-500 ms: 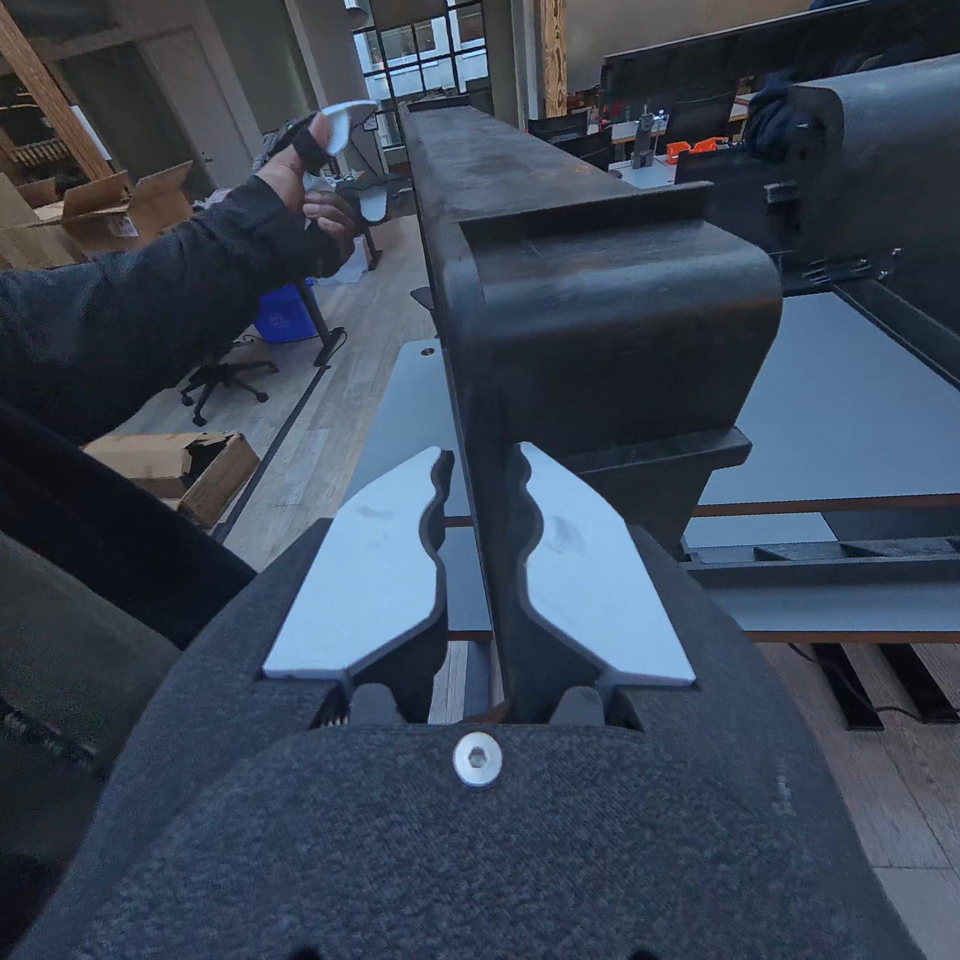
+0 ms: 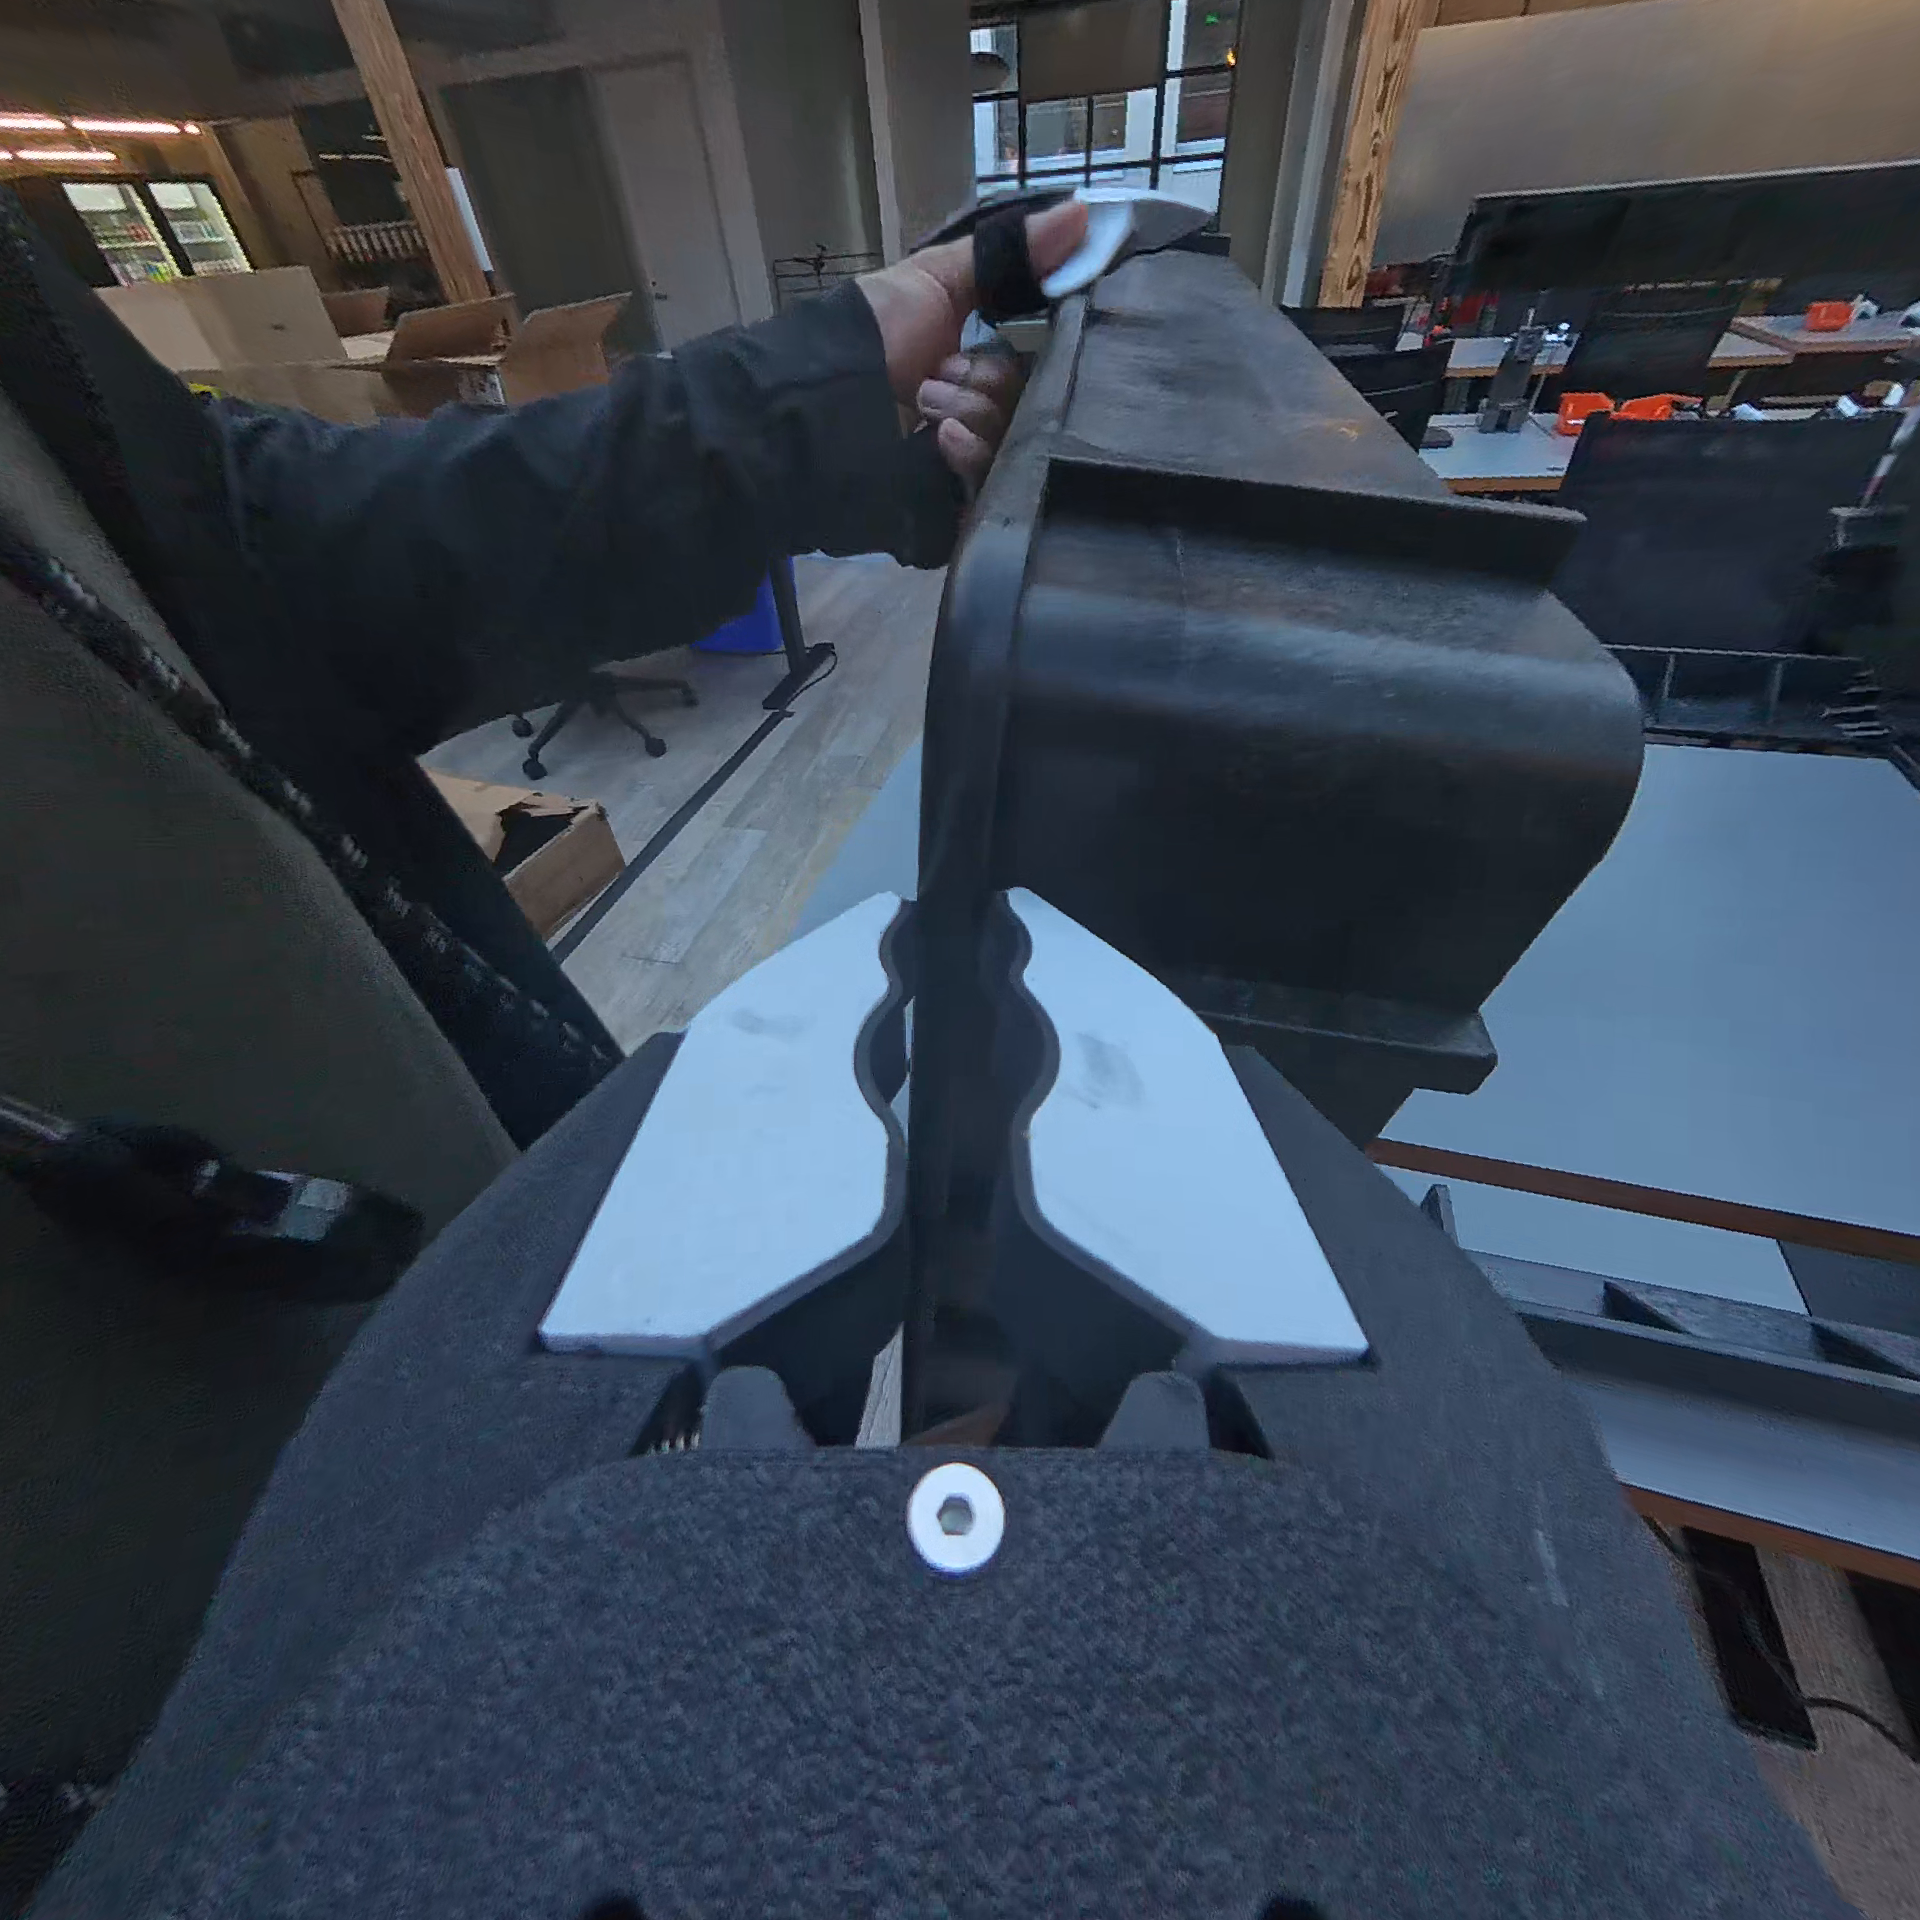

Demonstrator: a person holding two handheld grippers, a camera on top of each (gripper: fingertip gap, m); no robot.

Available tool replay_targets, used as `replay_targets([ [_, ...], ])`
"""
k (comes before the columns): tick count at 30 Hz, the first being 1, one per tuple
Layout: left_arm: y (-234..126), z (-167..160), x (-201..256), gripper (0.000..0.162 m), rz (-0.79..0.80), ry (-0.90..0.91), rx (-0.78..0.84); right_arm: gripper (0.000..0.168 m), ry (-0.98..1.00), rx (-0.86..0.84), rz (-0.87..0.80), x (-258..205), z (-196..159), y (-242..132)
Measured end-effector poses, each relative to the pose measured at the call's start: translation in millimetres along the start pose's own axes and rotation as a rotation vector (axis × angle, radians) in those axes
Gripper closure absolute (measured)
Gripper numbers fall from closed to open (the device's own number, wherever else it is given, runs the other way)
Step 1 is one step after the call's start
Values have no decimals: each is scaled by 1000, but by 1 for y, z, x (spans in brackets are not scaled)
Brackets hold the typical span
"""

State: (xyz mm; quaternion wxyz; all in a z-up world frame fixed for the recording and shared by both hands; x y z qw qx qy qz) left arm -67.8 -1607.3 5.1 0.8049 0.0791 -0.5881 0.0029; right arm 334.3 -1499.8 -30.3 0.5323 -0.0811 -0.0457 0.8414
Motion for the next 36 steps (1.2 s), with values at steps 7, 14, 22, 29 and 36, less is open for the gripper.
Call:
replay_targets([
  [7, -9, -4, -1, 124, -27, -13, 55, 148, 104, 27, 5, -4, -3, -2],
  [14, -20, -5, -1, 122, -79, -15, 94, 130, 275, 239, -19, 74, 0, -63],
  [22, -16, -13, 3, 118, -50, 24, 174, 113, 255, 94, 489, 122, 11, -15],
  [29, -6, -18, 2, 116, -40, 38, 235, 127, 200, 49, 717, 126, 27, 12],
  [36, -1, -17, 7, 123, 107, 85, 244, 136, 195, 32, 807, 135, 30, 17],
])
Point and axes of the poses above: each gripper's, where its closed fingertips meet, y out along the fingers, z out of its top, x = y × z across the jaws, the point moved 8 cm from there along -y, back along the fingers, and after that the axes turned 5 degrees about z, right-handed, at the moved point
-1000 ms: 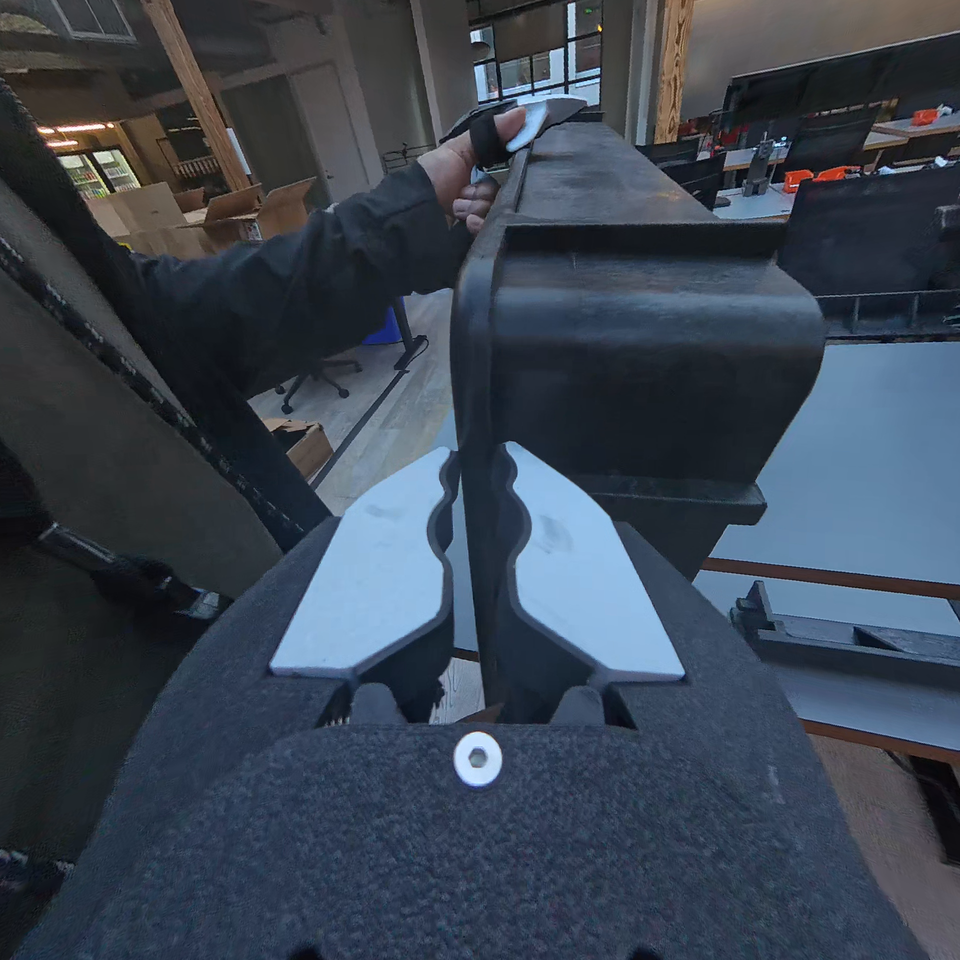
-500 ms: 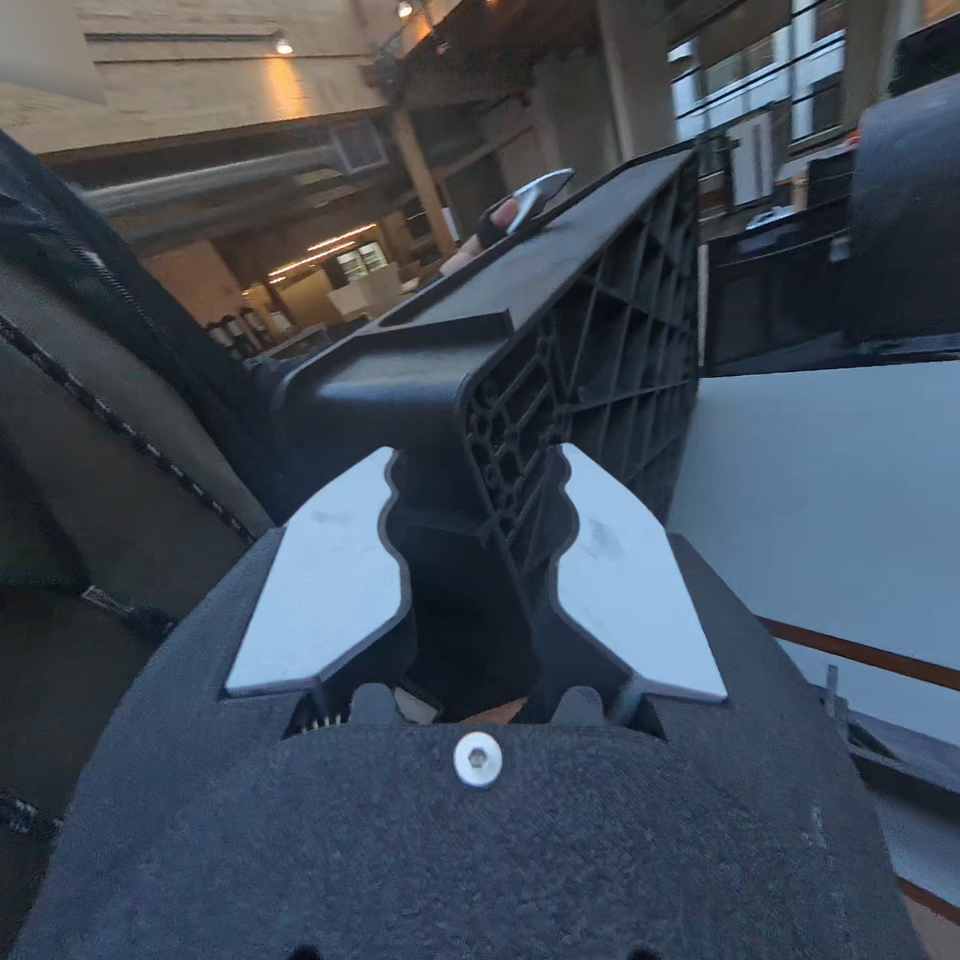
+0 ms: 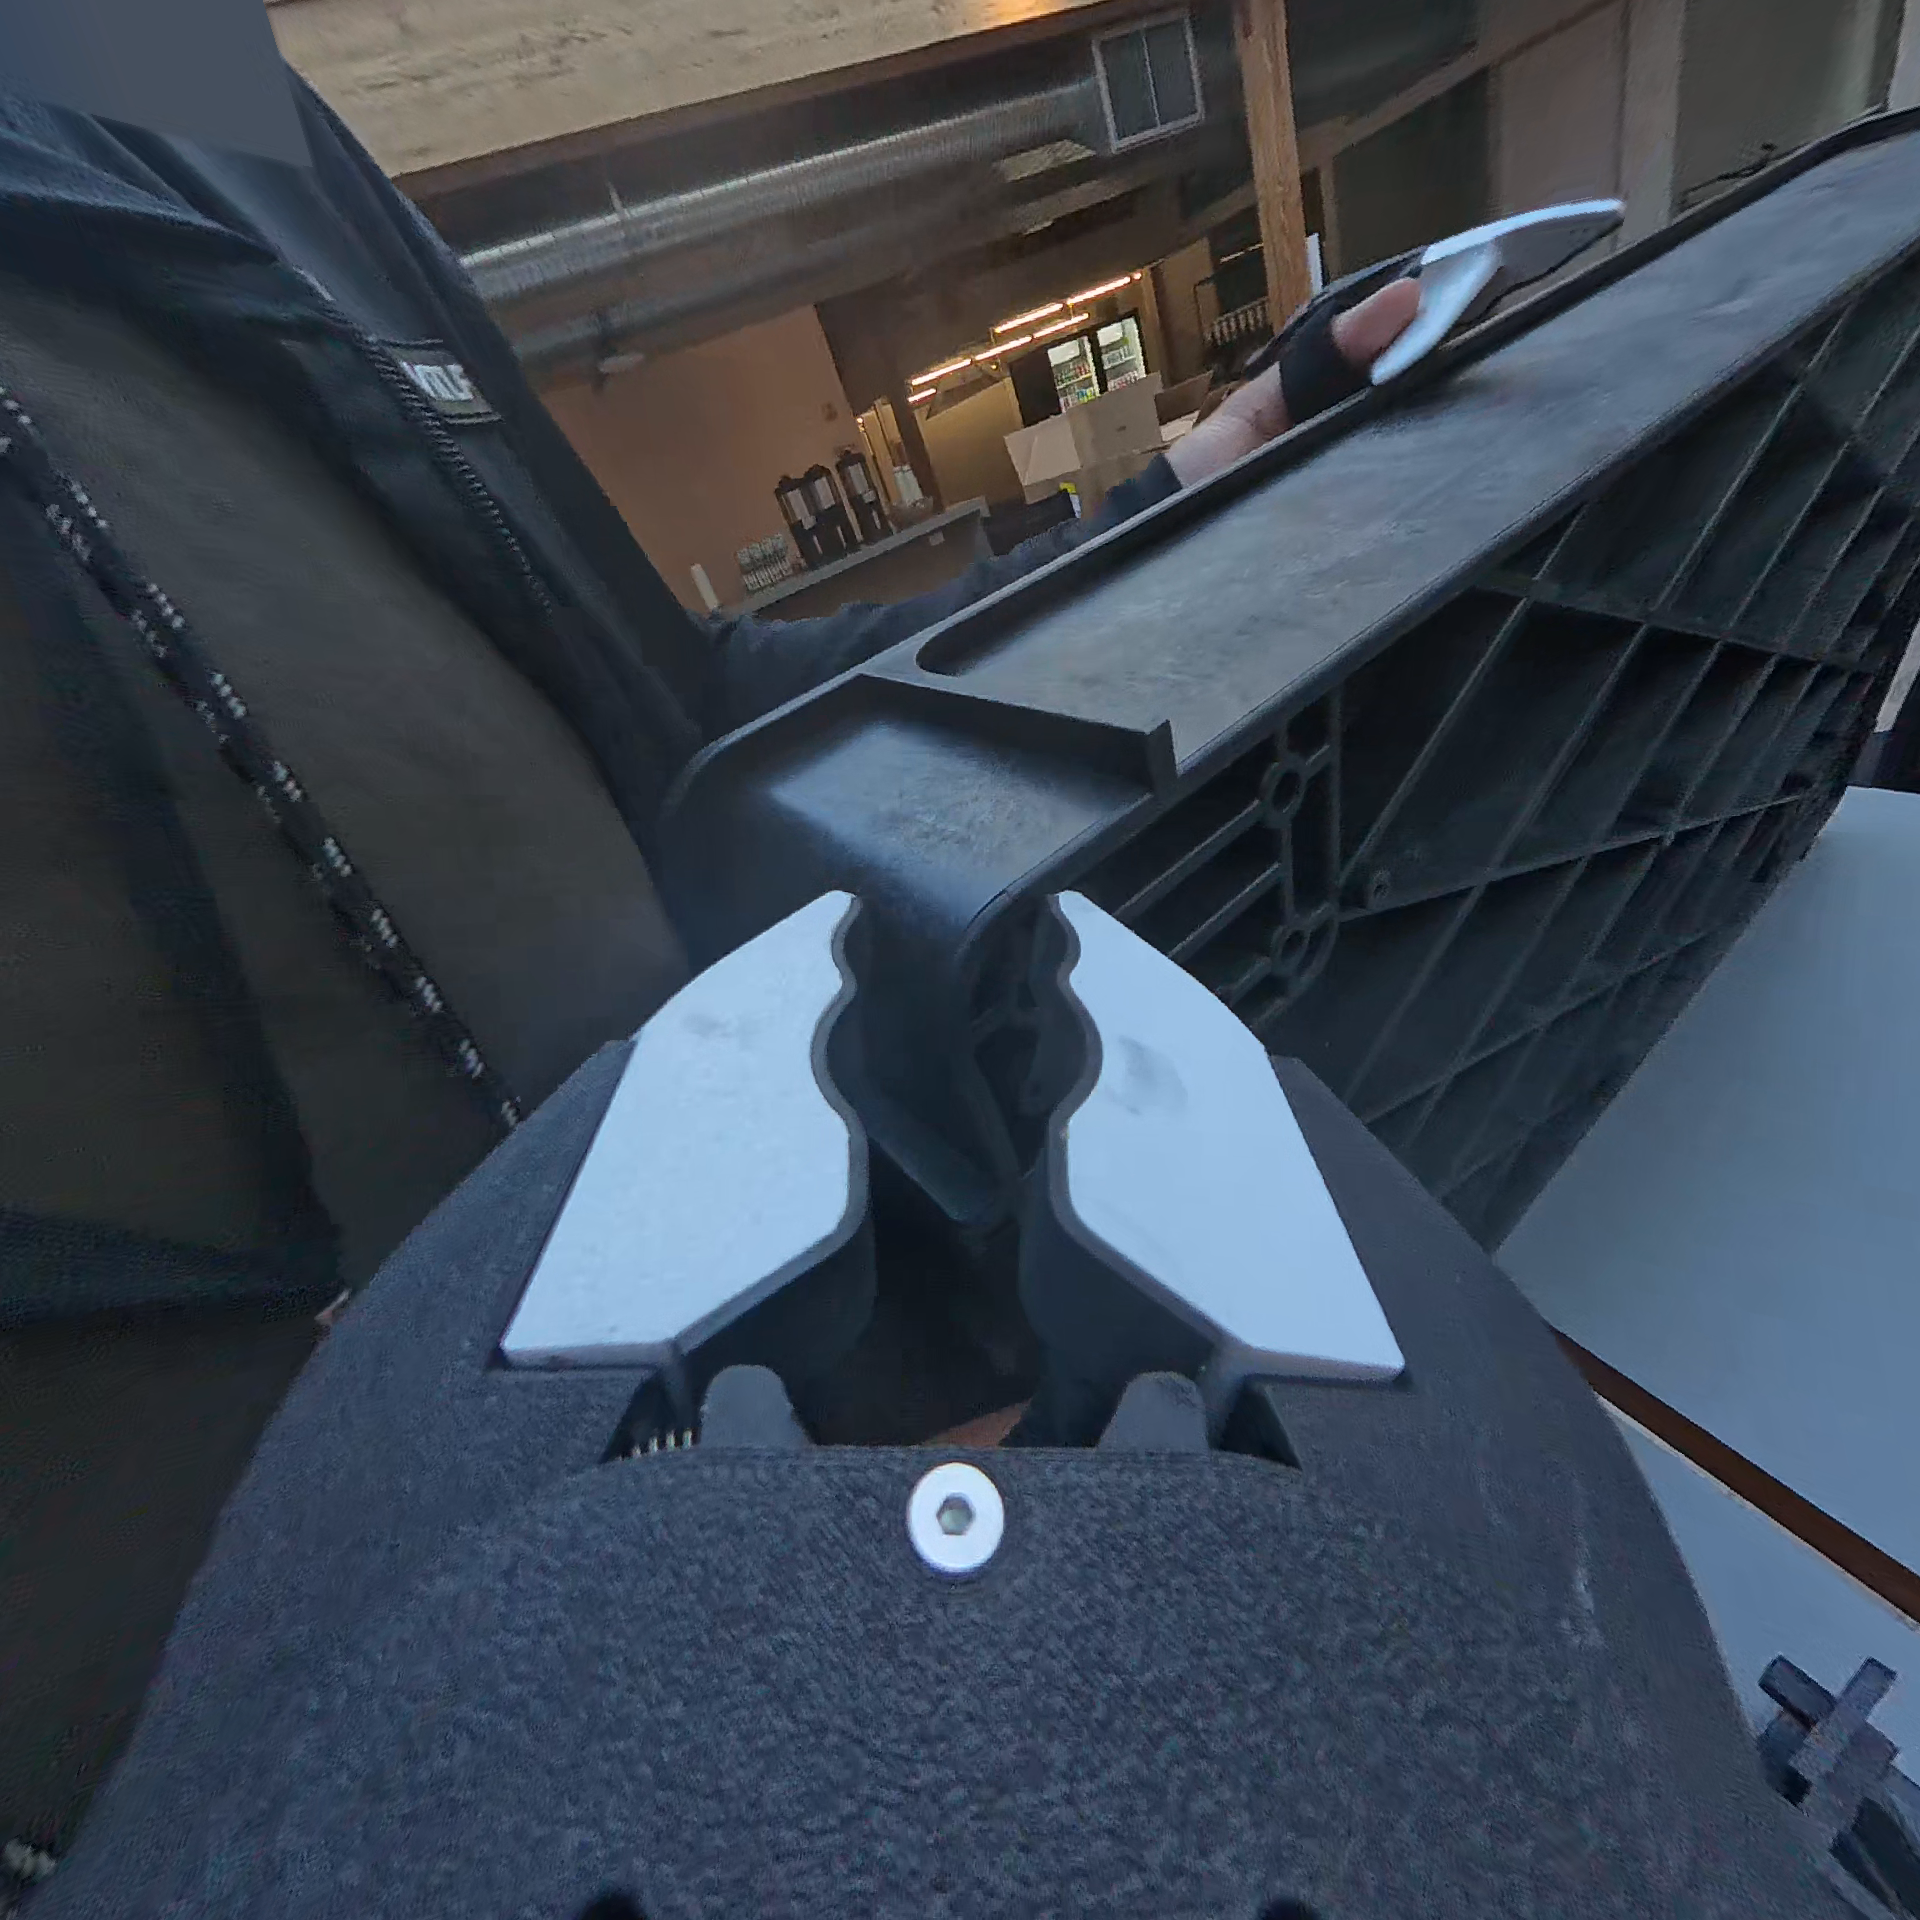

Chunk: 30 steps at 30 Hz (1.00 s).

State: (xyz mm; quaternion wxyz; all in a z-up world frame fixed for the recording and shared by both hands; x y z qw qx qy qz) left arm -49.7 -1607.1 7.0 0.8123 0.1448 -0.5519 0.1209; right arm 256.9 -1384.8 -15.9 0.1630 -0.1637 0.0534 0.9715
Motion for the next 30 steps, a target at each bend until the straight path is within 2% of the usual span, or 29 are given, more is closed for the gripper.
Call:
replay_targets([
  [5, 14, 5, 2, 126, 3, -34, -8, 136, 2, 30, 27, 2, 11, -1],
  [7, 16, 11, -2, 129, 23, -68, 43, 128, 7, 24, 45, 3, 16, 13],
  [9, 16, 18, -8, 130, -43, -99, 58, 127, 13, 14, 82, 5, 19, 25],
  [13, 35, 23, -10, 125, -60, -70, 24, 144, 35, 13, 152, 17, 20, 34],
  [15, 48, 26, -12, 123, -51, -51, -9, 145, 66, -2, 200, 27, 18, 35],
  [22, 62, 50, -23, 121, -64, -78, 48, 140, 98, 0, 116, 47, 29, 52],
  [25, 65, 60, -30, 121, -75, -89, 89, 138, 106, 41, 94, 53, 34, 43],
  [30, 84, 68, -34, 120, -64, -75, 100, 138, 122, 88, 28, 63, 34, 8],
])
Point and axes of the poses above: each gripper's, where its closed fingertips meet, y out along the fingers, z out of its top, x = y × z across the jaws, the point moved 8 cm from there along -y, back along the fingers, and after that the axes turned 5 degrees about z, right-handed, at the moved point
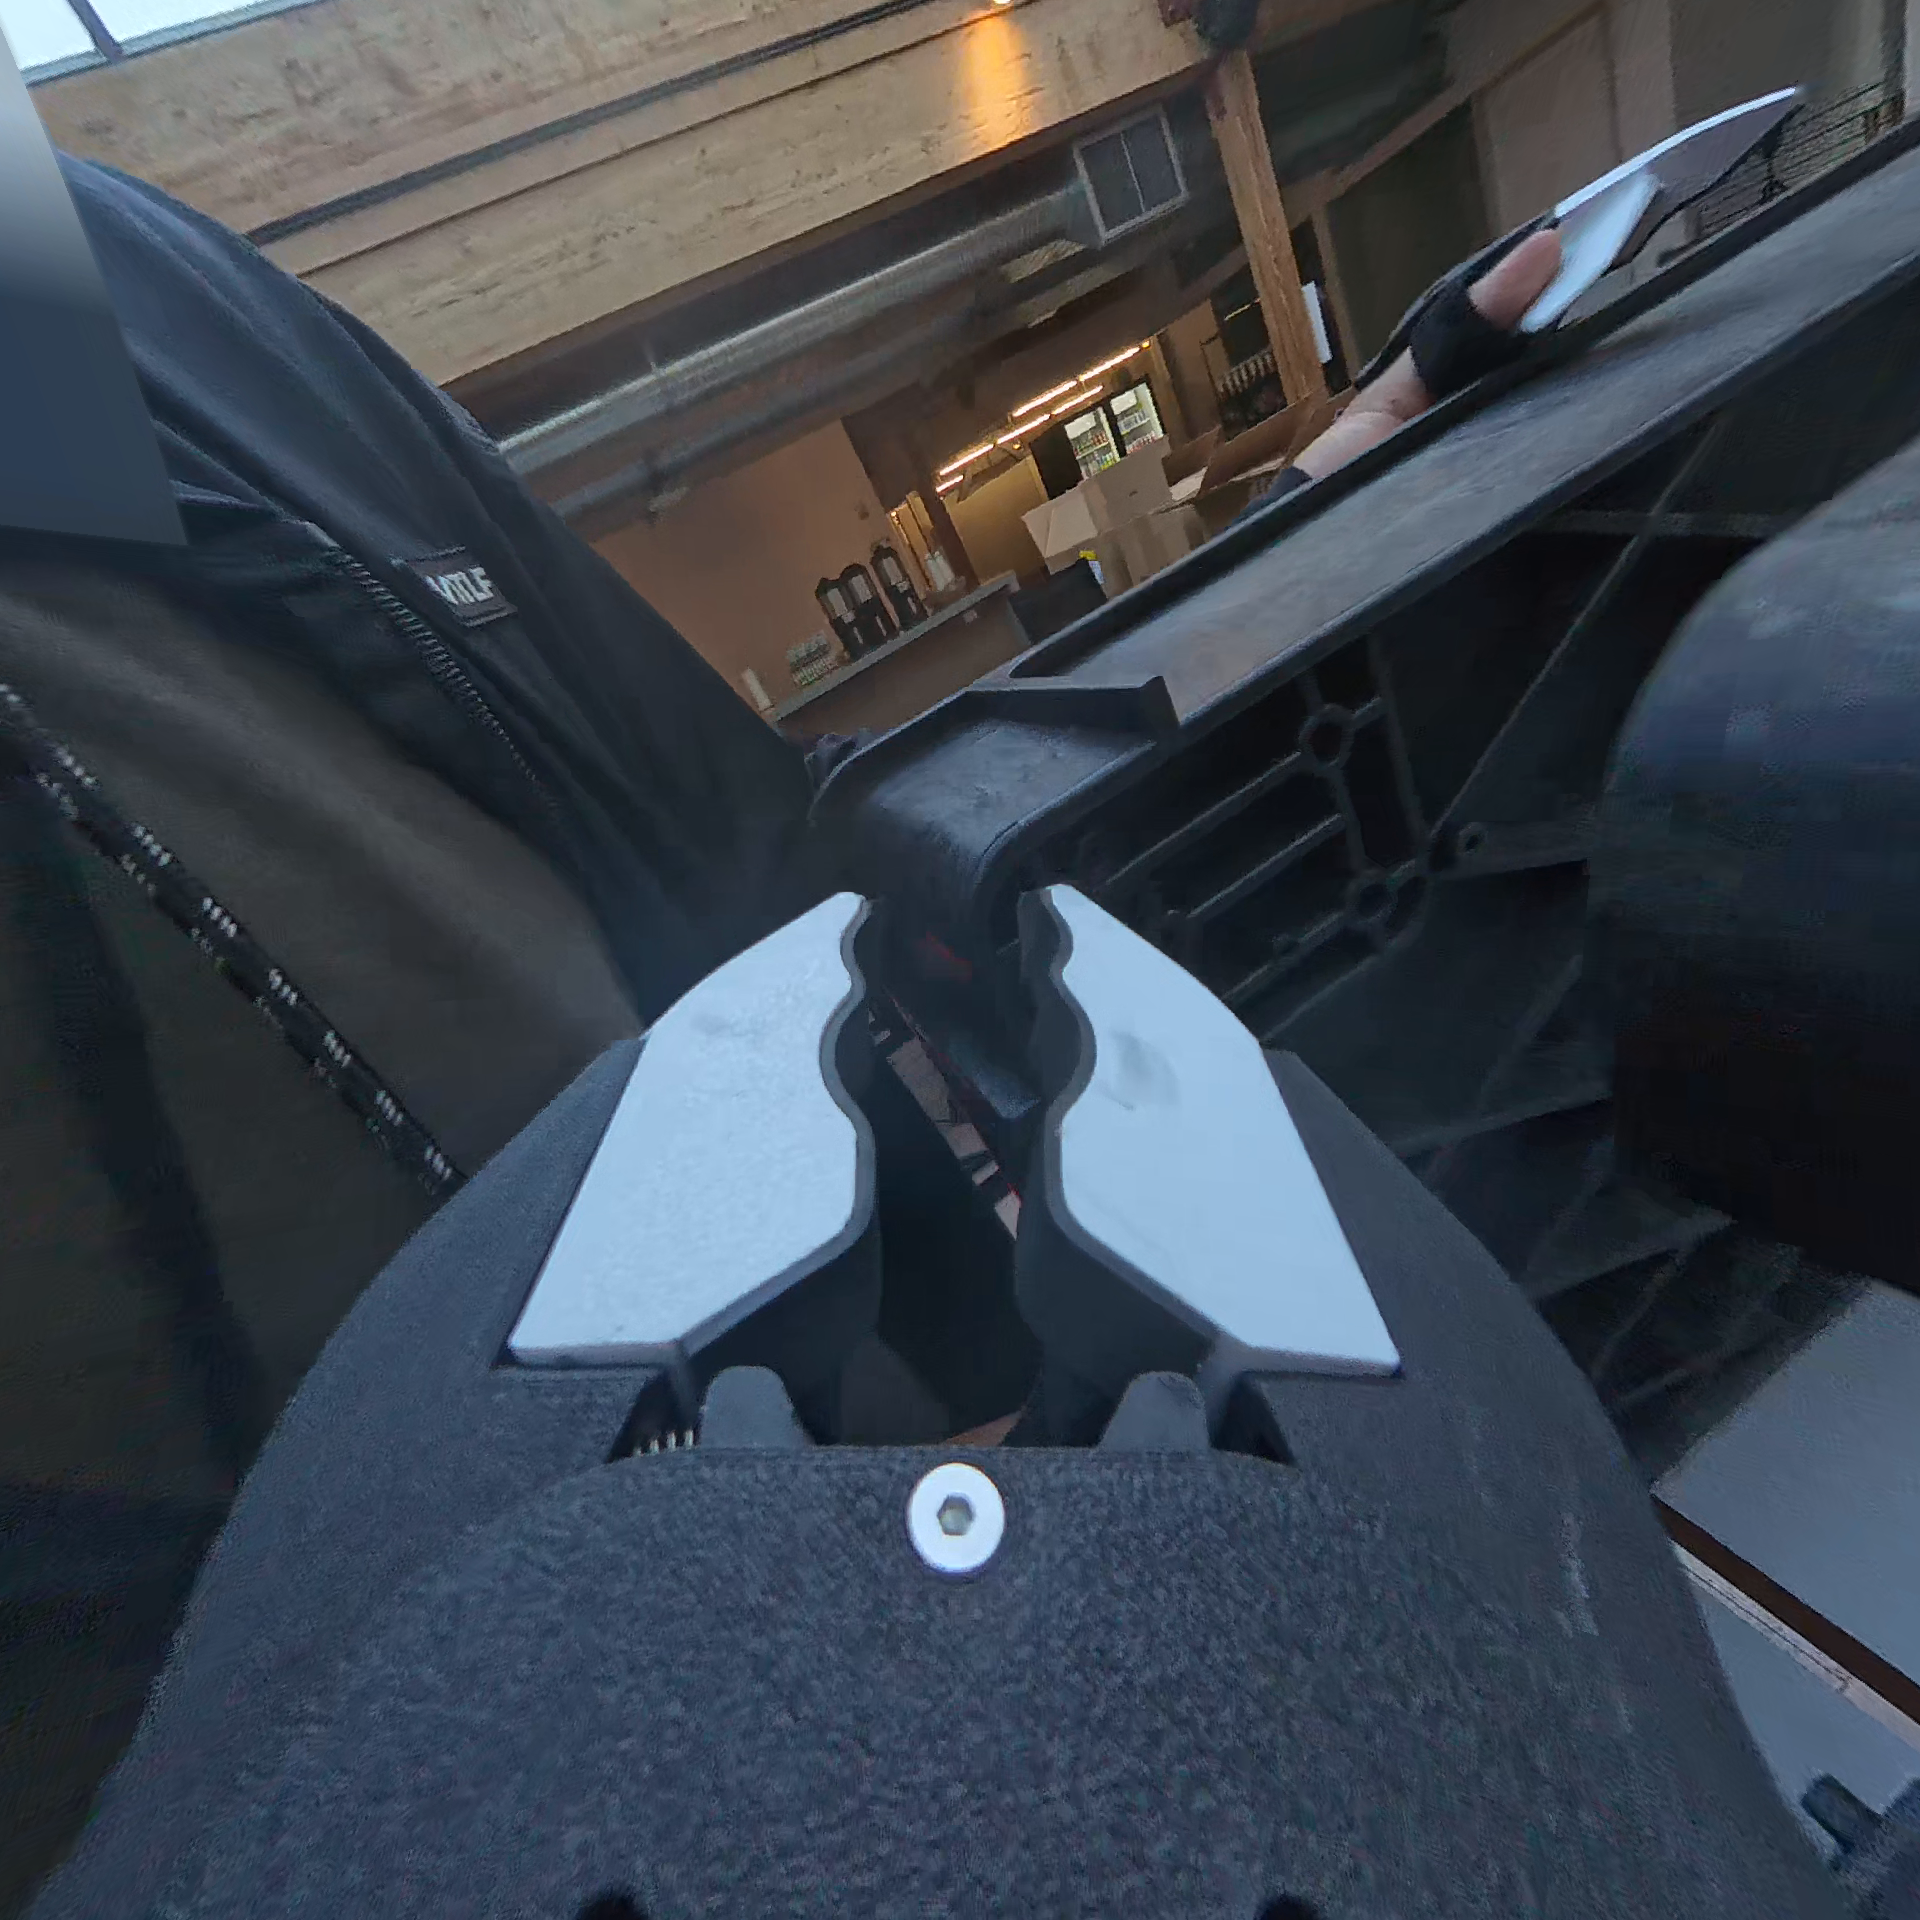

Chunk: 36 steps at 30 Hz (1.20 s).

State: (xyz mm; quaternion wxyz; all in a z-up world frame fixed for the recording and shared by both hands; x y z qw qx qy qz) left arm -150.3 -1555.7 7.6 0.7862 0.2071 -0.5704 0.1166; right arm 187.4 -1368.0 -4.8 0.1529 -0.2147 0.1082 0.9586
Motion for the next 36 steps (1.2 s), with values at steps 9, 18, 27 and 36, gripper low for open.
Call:
replay_targets([
  [9, 39, 7, -9, 119, 27, 1, 12, 139, 73, 60, -114, 12, -24, -75],
  [18, 79, -7, -10, 119, 111, 34, 21, 127, 193, 48, -151, 49, -40, -135],
  [27, 77, -10, 1, 118, 132, 74, 60, 126, 246, 86, -72, 75, -32, -163],
  [36, 73, -13, -7, 115, 100, 84, 59, 118, 292, 88, -44, 97, -40, -153],
])
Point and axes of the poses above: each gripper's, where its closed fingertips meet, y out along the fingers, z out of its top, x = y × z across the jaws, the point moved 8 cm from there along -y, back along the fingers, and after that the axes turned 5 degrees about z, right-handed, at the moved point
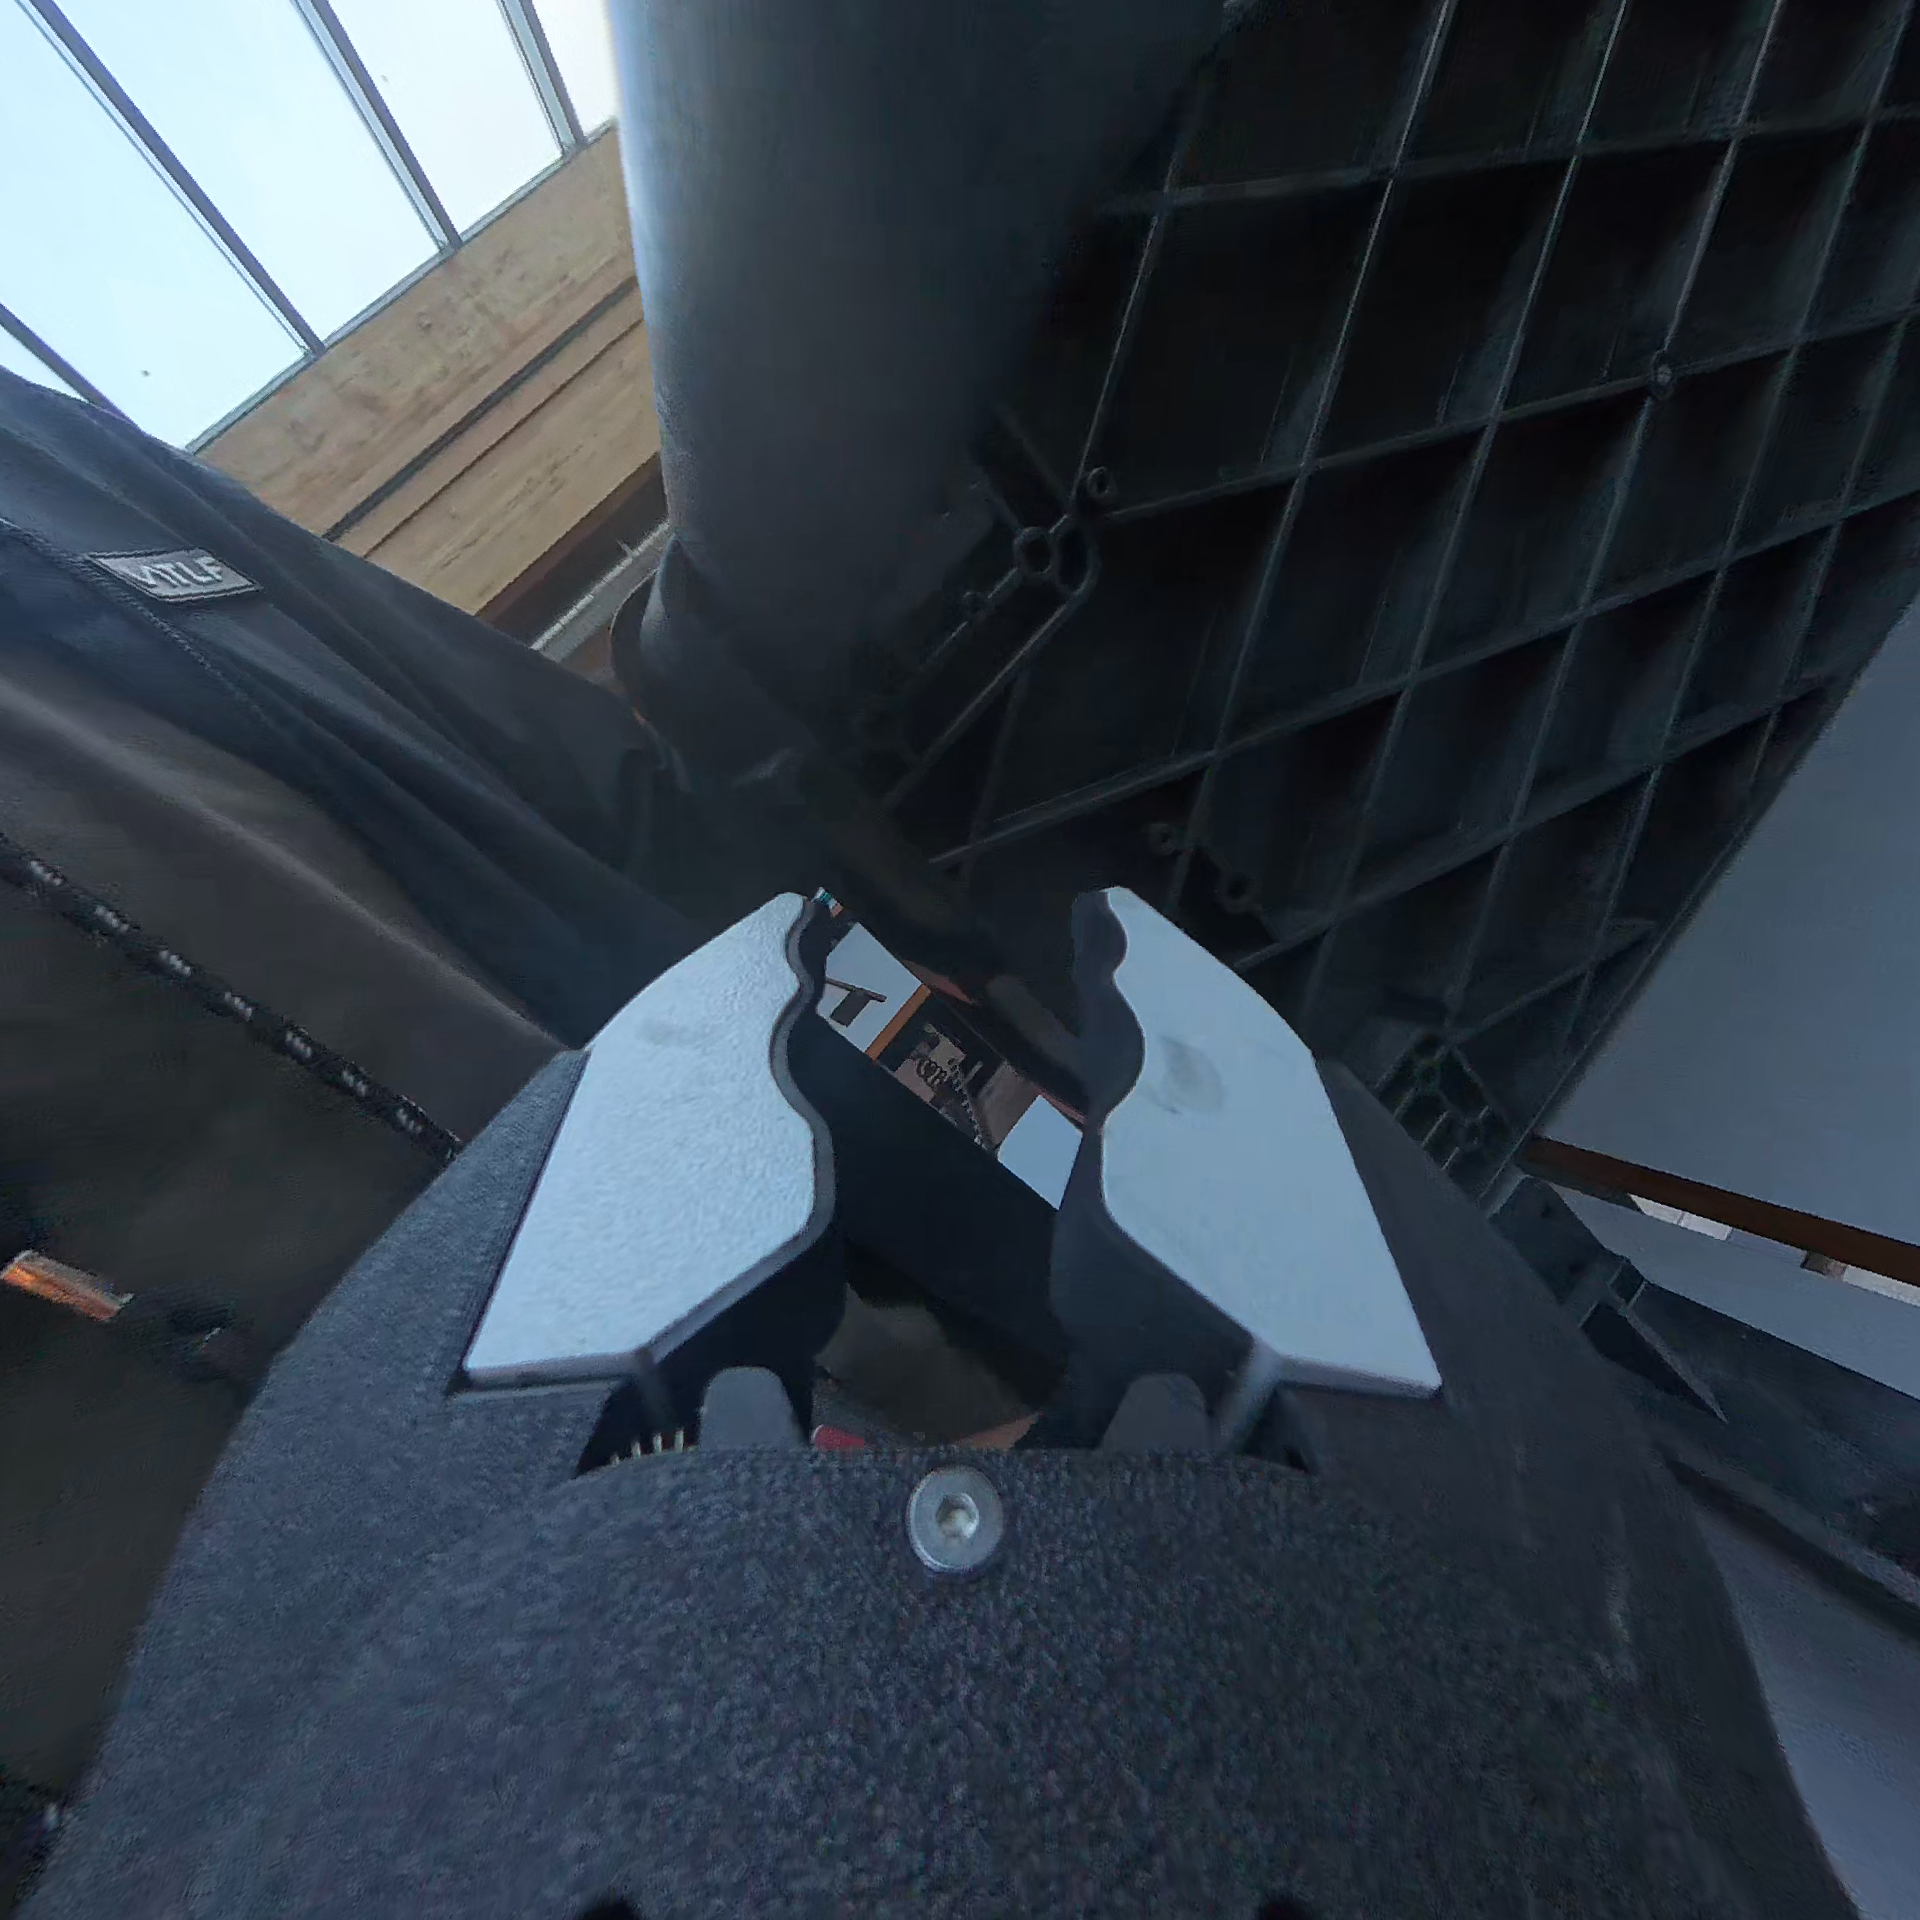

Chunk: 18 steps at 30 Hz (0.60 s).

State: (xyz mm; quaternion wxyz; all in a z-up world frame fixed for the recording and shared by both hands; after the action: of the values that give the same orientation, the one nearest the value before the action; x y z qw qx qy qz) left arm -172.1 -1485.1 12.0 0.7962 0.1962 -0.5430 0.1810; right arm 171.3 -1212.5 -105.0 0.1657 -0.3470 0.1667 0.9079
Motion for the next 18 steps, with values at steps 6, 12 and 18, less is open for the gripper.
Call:
replay_targets([
  [6, 2, -2, -2, 109, -61, -30, 16, 111, -12, 69, 10, 5, 9, 14],
  [12, -1, -4, 0, 94, -147, -43, 36, 108, -21, 91, 32, 5, 15, 29],
  [18, -13, -1, 4, 83, -180, -1, 57, 107, -24, 115, 45, 0, 18, 35],
])
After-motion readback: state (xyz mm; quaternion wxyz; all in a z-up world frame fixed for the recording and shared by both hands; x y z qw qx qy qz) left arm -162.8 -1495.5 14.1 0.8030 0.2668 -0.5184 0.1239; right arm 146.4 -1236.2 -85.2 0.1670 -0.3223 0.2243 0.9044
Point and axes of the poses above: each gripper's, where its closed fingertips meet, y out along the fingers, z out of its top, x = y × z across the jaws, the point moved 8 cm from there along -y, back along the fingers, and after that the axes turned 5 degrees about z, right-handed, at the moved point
